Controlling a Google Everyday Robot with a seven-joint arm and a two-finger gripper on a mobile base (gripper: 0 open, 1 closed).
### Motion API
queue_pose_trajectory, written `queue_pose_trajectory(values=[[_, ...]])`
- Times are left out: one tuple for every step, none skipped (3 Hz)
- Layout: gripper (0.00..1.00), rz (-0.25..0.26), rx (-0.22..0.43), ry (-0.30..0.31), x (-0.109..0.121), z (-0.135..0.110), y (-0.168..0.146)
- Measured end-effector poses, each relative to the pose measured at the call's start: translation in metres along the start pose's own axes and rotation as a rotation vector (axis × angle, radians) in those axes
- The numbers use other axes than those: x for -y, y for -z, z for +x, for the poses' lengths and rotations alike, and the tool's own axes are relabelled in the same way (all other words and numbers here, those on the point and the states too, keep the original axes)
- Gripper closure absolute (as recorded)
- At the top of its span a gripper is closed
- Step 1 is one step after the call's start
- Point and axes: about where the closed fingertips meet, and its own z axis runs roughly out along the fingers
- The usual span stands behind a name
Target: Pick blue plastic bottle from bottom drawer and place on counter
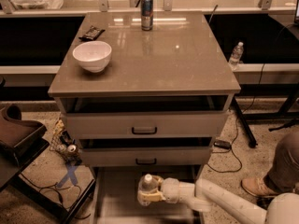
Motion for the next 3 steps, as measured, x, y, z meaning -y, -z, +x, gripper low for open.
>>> queue_pose_trajectory(values=[[1.0, 0.023, 0.029, 0.001, -0.011, -0.047, 0.013], [1.0, 0.019, 0.071, 0.019, -0.033, -0.102, 0.028], [1.0, 0.025, 0.083, 0.063, -0.058, -0.154, 0.039]])
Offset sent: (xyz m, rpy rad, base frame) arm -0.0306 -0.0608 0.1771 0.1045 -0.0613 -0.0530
